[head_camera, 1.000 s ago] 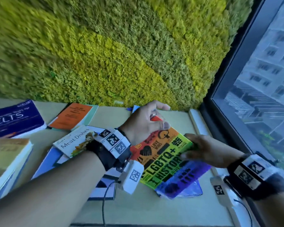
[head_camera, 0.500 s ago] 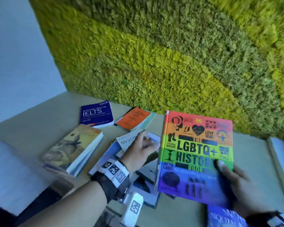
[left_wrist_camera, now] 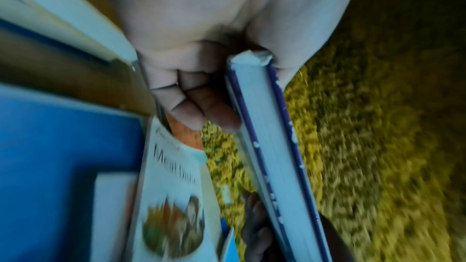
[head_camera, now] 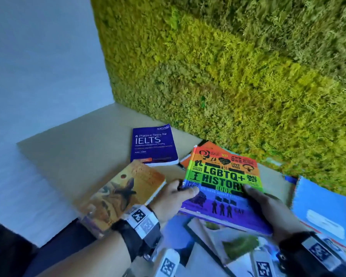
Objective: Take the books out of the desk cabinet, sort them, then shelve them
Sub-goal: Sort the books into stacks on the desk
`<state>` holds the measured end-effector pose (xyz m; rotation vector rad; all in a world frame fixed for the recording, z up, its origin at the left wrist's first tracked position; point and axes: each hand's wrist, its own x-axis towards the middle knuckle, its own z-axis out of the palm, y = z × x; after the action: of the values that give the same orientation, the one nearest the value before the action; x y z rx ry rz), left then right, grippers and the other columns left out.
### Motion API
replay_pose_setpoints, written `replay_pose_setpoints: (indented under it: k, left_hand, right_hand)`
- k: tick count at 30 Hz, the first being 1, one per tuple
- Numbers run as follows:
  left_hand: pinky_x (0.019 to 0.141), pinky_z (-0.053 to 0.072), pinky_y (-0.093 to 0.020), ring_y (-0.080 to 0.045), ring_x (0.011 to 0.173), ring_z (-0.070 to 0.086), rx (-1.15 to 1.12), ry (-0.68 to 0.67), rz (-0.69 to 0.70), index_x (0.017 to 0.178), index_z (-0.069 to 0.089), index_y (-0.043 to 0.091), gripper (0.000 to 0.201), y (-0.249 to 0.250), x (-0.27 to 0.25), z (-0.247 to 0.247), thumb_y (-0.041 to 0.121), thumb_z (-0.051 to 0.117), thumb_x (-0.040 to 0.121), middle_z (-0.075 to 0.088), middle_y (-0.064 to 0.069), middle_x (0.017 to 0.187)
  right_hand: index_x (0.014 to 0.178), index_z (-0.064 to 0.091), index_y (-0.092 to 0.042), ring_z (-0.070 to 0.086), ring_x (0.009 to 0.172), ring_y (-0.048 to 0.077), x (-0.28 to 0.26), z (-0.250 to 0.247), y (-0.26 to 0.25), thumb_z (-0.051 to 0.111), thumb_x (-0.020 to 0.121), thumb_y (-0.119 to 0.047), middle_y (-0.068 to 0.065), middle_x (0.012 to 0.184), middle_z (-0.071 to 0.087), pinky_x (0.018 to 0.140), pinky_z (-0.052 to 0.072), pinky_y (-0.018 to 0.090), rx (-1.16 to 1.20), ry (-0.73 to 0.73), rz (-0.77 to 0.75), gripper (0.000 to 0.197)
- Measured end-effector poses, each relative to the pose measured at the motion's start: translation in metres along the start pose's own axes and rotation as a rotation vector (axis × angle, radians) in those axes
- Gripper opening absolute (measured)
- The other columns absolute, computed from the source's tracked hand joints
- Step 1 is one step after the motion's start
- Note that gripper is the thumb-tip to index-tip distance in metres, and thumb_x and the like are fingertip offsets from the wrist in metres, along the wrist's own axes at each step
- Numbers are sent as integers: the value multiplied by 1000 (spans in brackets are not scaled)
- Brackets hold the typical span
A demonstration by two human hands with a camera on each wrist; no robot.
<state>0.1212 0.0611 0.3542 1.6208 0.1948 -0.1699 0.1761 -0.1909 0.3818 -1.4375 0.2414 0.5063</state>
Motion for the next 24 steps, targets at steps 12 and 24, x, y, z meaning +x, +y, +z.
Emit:
replay_pose_setpoints:
  k: [12,24]
  left_hand:
    - [70,48,-38,-30,77,65,247,302,-110,95,72,9,94,-6,162,-235,89,74,45,72,-7,86]
    - [72,51,-30,-24,91,70,532,196,-325,99,74,9,30,-47,211,-278,36,77,86,74,-2,93]
  right_hand:
    - [87,77,-13,74,73,25,215,205,-37,74,89,-16,23,103,77,86,61,45,-247,-72,-98,5]
    - [152,41,-18,59,118,30,274,233,-4,69,92,-39,8,134,63,101,50,44,-883,-102,-156,70]
